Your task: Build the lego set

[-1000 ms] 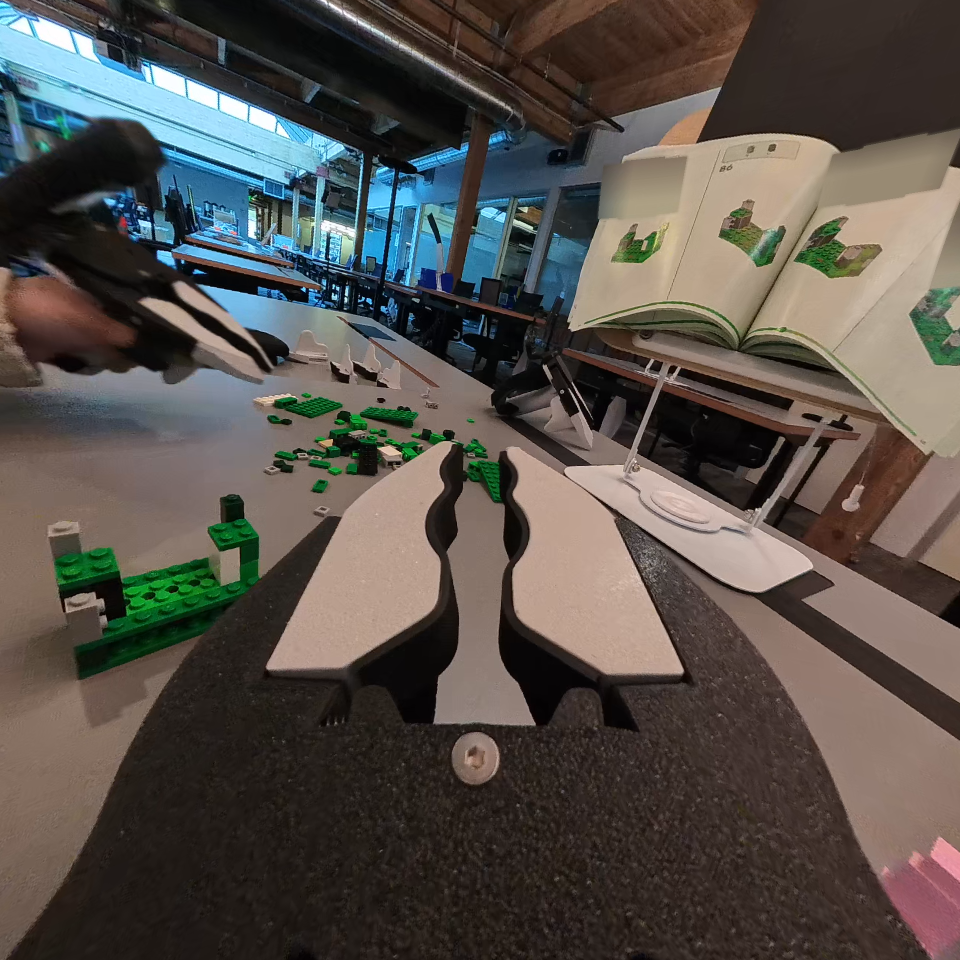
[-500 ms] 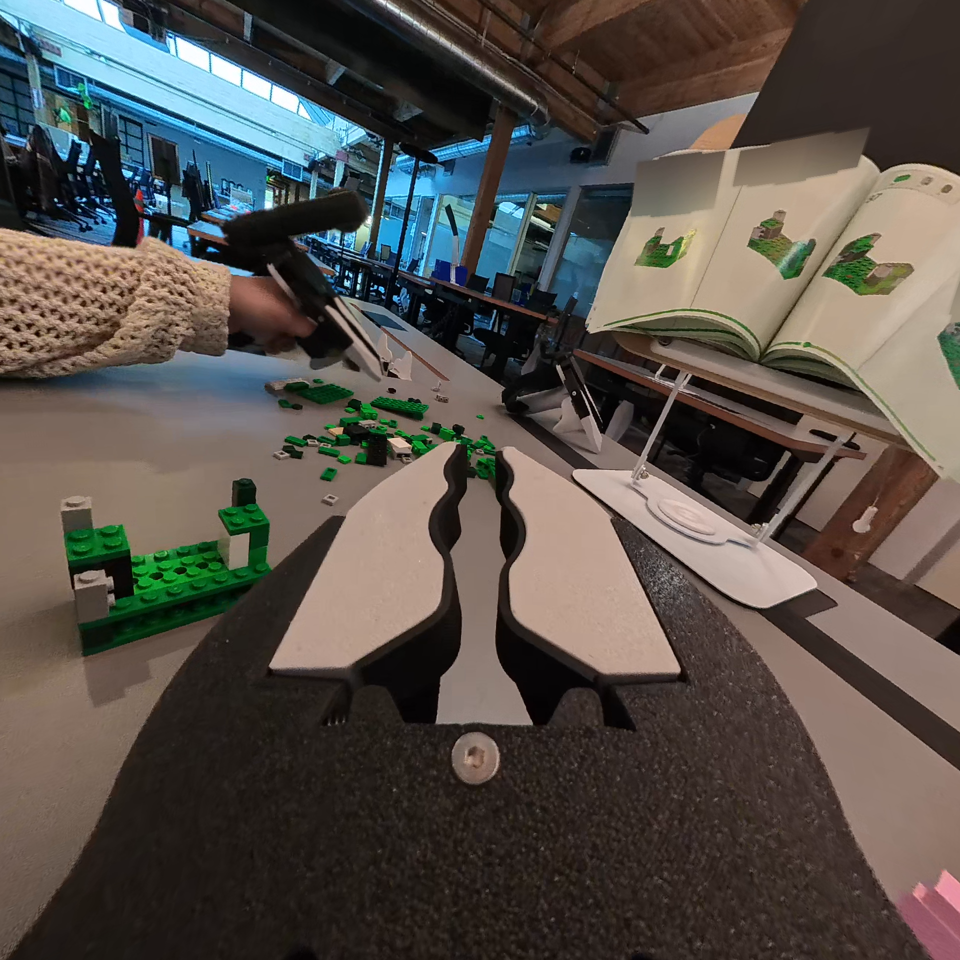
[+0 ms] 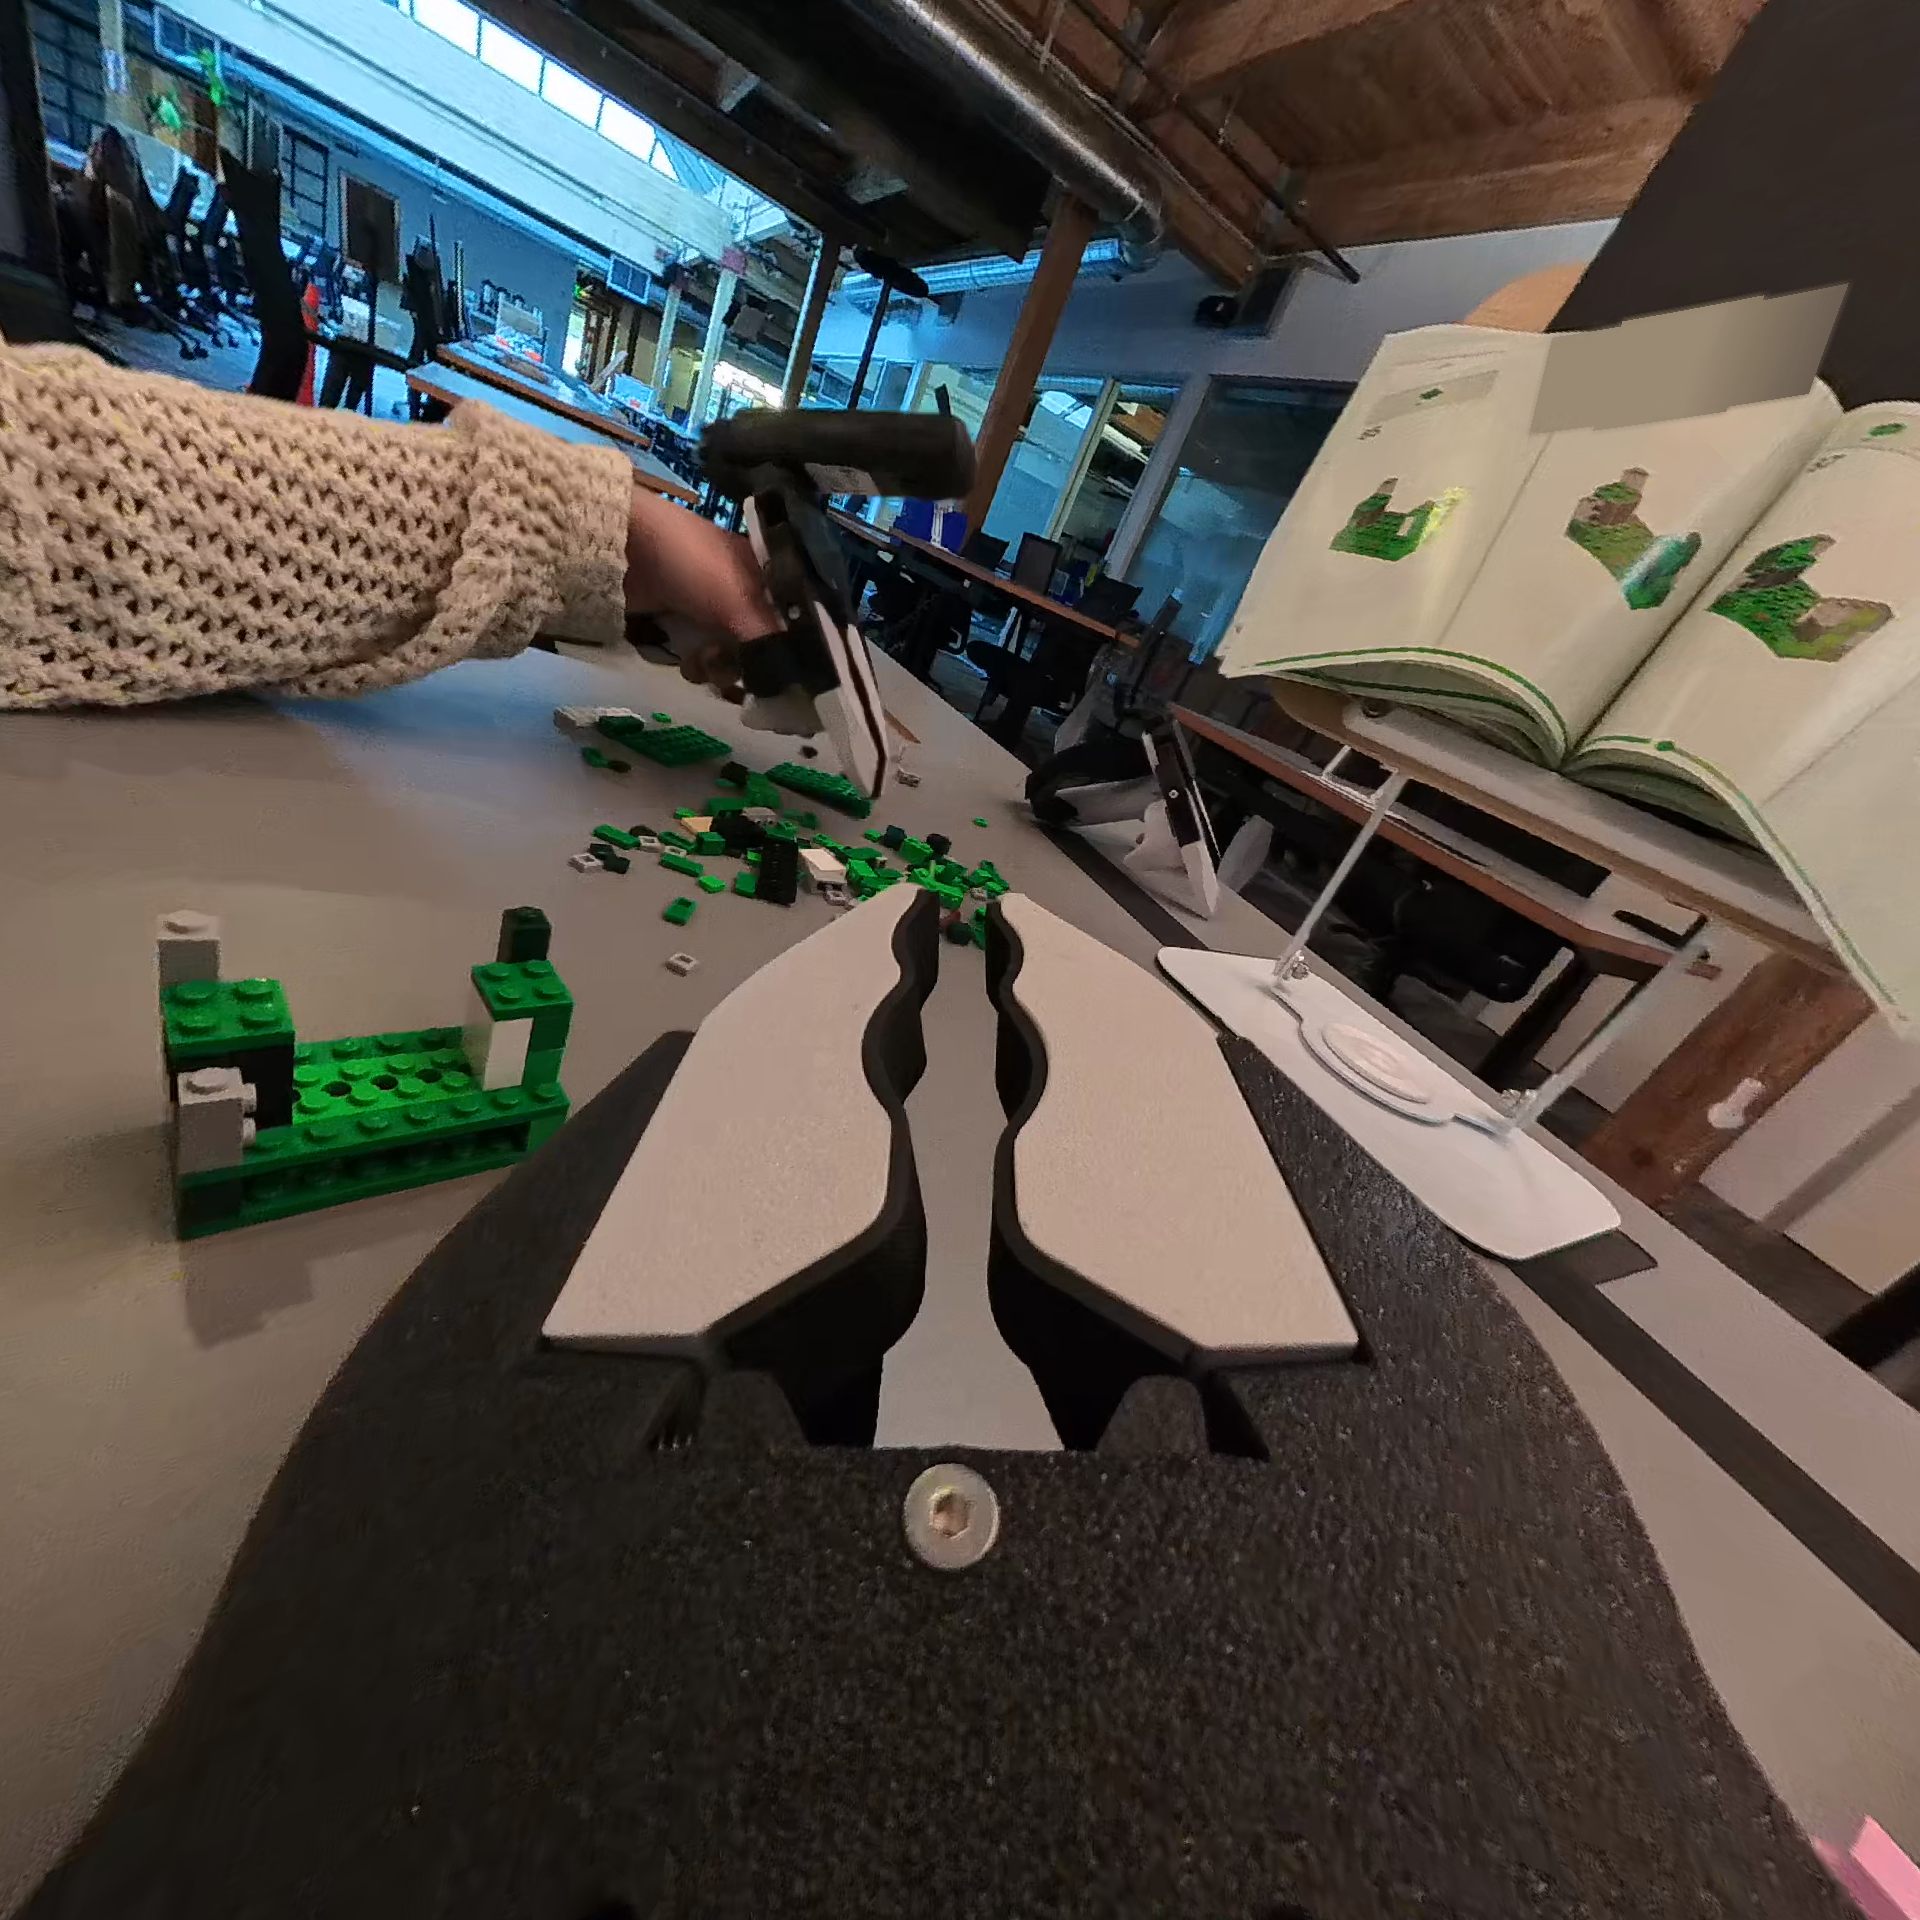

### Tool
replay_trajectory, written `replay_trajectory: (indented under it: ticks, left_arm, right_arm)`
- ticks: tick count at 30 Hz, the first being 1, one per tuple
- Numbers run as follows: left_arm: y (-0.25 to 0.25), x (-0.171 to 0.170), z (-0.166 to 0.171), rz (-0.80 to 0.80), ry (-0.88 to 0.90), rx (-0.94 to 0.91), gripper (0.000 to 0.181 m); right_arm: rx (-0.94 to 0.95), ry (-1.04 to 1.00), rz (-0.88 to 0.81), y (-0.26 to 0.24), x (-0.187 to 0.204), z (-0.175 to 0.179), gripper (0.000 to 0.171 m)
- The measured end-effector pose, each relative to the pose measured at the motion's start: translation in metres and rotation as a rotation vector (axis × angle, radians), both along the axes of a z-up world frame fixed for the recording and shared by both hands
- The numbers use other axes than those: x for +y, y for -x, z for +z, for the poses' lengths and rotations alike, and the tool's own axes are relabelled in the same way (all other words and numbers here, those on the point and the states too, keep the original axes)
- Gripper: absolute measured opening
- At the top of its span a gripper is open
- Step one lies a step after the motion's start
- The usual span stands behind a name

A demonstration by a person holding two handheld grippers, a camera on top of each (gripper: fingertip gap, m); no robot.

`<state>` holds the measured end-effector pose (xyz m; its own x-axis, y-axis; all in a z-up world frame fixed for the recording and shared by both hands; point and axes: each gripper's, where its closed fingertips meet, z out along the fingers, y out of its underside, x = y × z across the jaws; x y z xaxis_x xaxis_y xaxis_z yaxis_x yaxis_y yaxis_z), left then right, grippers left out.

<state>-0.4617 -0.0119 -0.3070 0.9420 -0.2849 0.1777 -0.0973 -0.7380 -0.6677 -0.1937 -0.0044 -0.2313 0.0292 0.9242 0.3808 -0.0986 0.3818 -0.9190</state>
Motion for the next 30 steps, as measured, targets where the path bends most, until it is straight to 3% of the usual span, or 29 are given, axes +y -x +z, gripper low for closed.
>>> replay_trajectory:
  ticks: [6, 12, 20, 30]
  left_arm:
    - [-0.024, -0.021, -0.008, -0.168, 0.114, 0.054, 0.011]
    - [-0.020, -0.004, -0.001, -0.145, 0.029, 0.202, 0.017]
    - [-0.014, 0.022, 0.016, -0.039, -0.127, 0.238, 0.016]
    - [-0.031, 0.006, 0.002, -0.151, -0.025, 0.170, 0.017]
  right_arm:
    - [-0.027, -0.078, 0.015, 0.001, -0.010, -0.005, 0.007]
    - [-0.028, -0.078, 0.015, 0.000, -0.011, -0.005, 0.007]
    - [-0.031, -0.078, 0.016, 0.001, -0.011, -0.006, 0.007]
    - [-0.040, -0.095, 0.018, 0.001, -0.013, -0.008, 0.007]
